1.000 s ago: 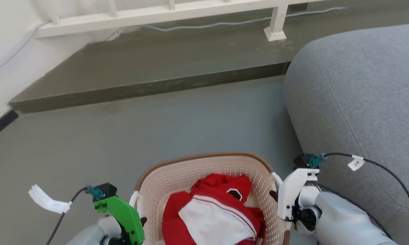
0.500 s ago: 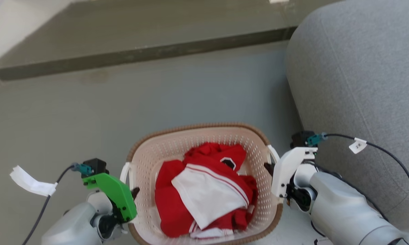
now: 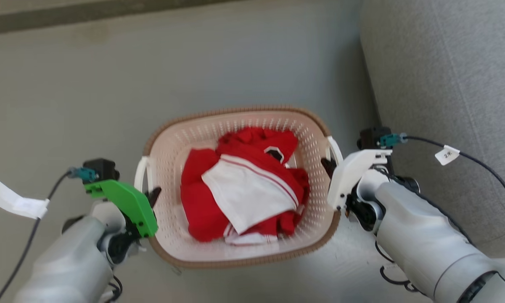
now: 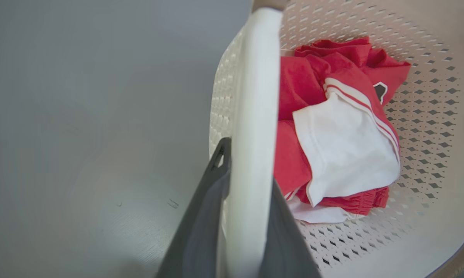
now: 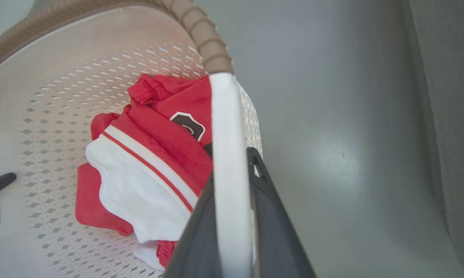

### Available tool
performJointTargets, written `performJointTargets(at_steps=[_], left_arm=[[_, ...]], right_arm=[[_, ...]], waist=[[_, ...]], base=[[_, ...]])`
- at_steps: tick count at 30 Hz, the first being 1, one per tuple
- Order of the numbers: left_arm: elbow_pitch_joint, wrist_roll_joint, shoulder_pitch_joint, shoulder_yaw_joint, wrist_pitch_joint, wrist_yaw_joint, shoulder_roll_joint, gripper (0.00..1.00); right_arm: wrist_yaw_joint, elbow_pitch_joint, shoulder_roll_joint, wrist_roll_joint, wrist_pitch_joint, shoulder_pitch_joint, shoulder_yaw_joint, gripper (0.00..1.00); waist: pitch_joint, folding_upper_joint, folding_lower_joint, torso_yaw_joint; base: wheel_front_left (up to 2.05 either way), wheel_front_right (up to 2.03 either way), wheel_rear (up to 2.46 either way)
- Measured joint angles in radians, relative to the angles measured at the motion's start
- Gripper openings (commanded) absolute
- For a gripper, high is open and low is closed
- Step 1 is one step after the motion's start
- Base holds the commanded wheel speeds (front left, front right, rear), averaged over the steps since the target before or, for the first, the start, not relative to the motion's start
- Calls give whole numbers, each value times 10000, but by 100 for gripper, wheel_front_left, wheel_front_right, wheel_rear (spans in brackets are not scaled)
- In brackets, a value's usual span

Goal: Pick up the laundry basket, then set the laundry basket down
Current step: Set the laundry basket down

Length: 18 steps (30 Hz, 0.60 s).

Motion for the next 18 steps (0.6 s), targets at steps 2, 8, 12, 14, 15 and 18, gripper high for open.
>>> performJointTargets(at_steps=[2,8,12,14,15,18], left_arm=[[-102,36,-161,25,-125,0,111,0],[-393,75,-310,38,-370,0,301,0],[-571,75,-383,63,-633,0,426,0],[-681,75,-527,104,-754,0,510,0],[-715,75,-616,117,-809,0,541,0],[-815,79,-827,148,-980,0,625,0]], right_arm=[[-56,-73,12,0,-198,-122,-35,0],[-190,-144,59,0,-685,-187,-42,0],[-320,-232,59,0,-957,-369,-10,0],[-385,-307,61,0,-1127,-512,6,0],[-441,-353,61,0,-1223,-592,13,0],[-453,-399,56,-19,-1452,-816,36,0]], waist=[[286,0,0,-5],[1102,0,0,-10],[1614,0,0,-7],[1860,0,0,-6],[1984,0,-1,-5],[2350,0,-1,-2]], base=[[0,0,0],[0,0,0],[0,0,0],[0,0,0],[0,0,0],[0,0,0]])
